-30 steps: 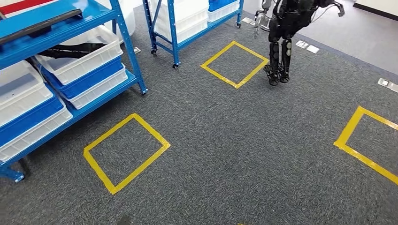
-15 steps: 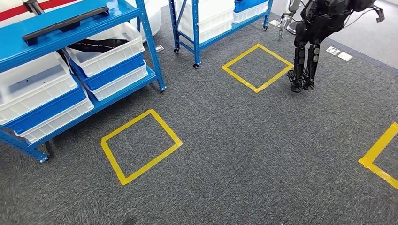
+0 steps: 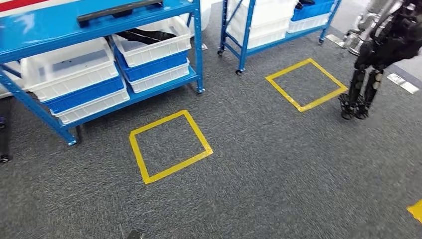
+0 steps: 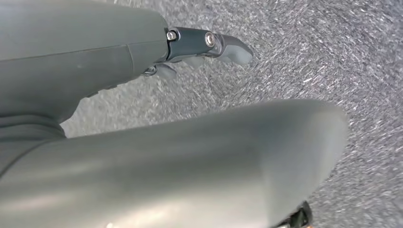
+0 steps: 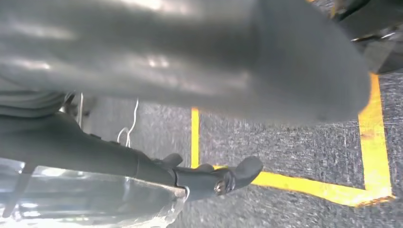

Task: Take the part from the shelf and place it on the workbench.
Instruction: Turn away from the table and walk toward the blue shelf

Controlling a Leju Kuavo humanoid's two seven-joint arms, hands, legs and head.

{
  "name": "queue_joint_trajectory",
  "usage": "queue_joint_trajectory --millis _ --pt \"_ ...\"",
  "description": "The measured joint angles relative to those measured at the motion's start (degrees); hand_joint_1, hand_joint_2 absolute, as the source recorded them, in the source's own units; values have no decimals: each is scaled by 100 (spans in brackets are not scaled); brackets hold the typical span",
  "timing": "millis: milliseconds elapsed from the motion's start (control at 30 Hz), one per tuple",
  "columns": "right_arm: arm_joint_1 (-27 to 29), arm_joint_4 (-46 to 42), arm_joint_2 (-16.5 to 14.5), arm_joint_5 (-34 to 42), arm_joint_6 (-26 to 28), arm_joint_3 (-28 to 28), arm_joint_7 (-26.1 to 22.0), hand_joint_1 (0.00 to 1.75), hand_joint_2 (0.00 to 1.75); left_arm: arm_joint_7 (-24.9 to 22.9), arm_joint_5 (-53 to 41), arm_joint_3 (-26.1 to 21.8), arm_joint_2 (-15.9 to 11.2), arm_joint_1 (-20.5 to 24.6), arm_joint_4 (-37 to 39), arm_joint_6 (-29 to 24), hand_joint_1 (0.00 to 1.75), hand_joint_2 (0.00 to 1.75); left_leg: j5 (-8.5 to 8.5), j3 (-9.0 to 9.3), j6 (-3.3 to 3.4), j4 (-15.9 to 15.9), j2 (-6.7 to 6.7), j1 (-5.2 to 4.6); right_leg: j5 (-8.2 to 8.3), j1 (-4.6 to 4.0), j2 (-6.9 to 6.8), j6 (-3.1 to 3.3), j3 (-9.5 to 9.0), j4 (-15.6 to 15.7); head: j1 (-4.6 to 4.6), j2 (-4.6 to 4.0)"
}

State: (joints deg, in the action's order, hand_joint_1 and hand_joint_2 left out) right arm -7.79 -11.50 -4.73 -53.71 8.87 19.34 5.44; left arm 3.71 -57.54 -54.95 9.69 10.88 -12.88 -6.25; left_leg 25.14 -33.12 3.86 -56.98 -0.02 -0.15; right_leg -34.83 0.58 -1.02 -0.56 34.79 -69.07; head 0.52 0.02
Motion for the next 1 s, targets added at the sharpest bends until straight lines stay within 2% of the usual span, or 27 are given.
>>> queue_joint_trajectory --millis 33,67,100,167,200,233,267,333,367,433,467,500,533,567,600,633,667,700,767,800,867,900,933,1000 --pt "13 1 4 -1 0 5 0 0 0 1 1 0 4 -2 0 7 0 0 -1 -1 -1 -1 -87 1 -100 14 43 -10 183 -330 -13 0" --pt "25 1 10 -3 0 13 0 0 0 1 1 0 5 -11 0 14 0 0 -1 -1 -3 -4 -173 4 -118 26 60 -46 296 -502 -11 0" --pt "32 1 14 -5 0 21 0 0 0 0 1 0 5 -22 0 19 0 0 1 4 -10 -7 -257 11 -38 39 69 -102 307 -454 -15 0" --pt "31 1 22 -14 0 33 1 0 0 0 1 0 8 -38 0 23 0 0 14 14 -49 -27 -415 29 331 99 181 -247 33 249 -17 0" --pt "27 2 24 -17 0 35 1 0 0 1 1 0 8 -39 0 25 0 0 33 8 -88 -56 -488 24 495 123 274 -281 -120 629 -27 0" --pt "22 4 24 -21 0 36 1 0 0 2 1 0 9 -39 0 25 0 0 51 -3 -129 -83 -547 18 607 141 345 -276 -237 904 -28 0" --pt "15 5 22 -21 0 37 1 0 0 3 1 0 8 -41 0 25 0 0 63 -22 -165 -101 -591 10 650 140 386 -237 -290 1022 -26 0" --pt "-2 7 19 -21 0 37 2 0 0 4 2 -1 4 -58 0 23 0 0 62 -55 -218 -110 -663 24 669 130 313 -126 -312 1042 -11 0" --pt "-10 6 18 -21 0 38 3 0 0 5 2 -2 1 -70 -1 23 0 0 76 -73 -241 -133 -622 37 678 132 274 -92 -318 1046 -6 0" --pt "-12 5 11 -26 0 39 4 0 0 5 2 -1 -4 -79 -1 25 0 0 261 -216 -296 -441 -361 54 683 141 176 -19 -329 1057 19 0" --pt "-9 5 10 -28 0 39 3 0 0 8 2 -1 -4 -76 -1 26 0 0 431 -369 -323 -761 -194 60 674 126 119 9 -335 1058 33 0" --pt "-2 6 8 -31 0 40 3 0 0 10 2 0 -2 -71 -1 28 0 0 611 -566 -347 -1149 -88 69 661 111 53 38 -338 1058 46 0" --pt "5 7 8 -32 -1 41 2 0 0 12 2 1 0 -71 0 32 0 0 741 -753 -361 -1501 -46 79 650 98 -15 53 -341 1057 45 0" --pt "8 7 9 -32 -2 42 2 0 0 14 1 1 2 -76 0 35 0 0 782 -877 -365 -1717 -26 86 639 88 -83 65 -346 1057 46 0" --pt "6 7 10 -32 -3 43 2 0 0 14 0 2 3 -82 1 38 0 0 710 -892 -358 -1716 -14 88 629 80 -147 76 -356 1057 48 0" --pt "1 7 10 -32 -3 44 2 0 0 15 -1 2 3 -86 1 39 0 0 548 -794 -335 -1500 10 85 616 72 -206 81 -373 1057 48 0" --pt "-5 7 7 -30 -4 44 -1 0 0 21 -3 3 2 -83 0 41 0 0 344 -604 -291 -1124 83 70 603 63 -262 86 -394 1058 48 1" --pt "-10 7 2 -27 -3 46 -4 0 0 29 -4 4 -2 -69 -1 44 0 0 194 -403 -239 -729 216 36 585 49 -316 78 -417 1059 46 1" --pt "-13 6 -6 -20 -4 54 -11 0 0 53 -7 8 -9 -26 -3 61 0 0 78 -167 -154 -256 404 -38 549 18 -422 37 -443 1061 43 1" --pt "-15 5 -9 -16 -4 60 -13 0 0 60 -8 9 -13 -9 -4 69 0 0 98 -152 -135 -203 415 -68 534 11 -478 10 -455 1068 42 1" --pt "-28 1 -15 -11 -4 68 -16 0 0 65 -8 11 -12 -8 -4 78 0 0 64 -120 -100 -133 269 -62 509 -3 -560 -38 -497 1088 43 1" --pt "-32 -3 -17 -8 -4 73 -19 0 0 69 -8 12 -10 -11 -4 82 0 0 32 -74 -75 -71 206 -42 472 -5 -485 -56 -500 1041 38 1" --pt "-33 -6 -17 -7 -4 77 -24 0 0 76 -8 13 -6 -8 -4 86 0 0 -4 -29 -51 -12 138 -17 392 -8 -354 -61 -449 896 31 0" --pt "-22 -9 -8 -6 -4 86 -33 0 0 92 -8 17 6 12 -4 95 0 0 -36 13 -24 41 2 8 127 10 -45 -37 -144 273 4 0"
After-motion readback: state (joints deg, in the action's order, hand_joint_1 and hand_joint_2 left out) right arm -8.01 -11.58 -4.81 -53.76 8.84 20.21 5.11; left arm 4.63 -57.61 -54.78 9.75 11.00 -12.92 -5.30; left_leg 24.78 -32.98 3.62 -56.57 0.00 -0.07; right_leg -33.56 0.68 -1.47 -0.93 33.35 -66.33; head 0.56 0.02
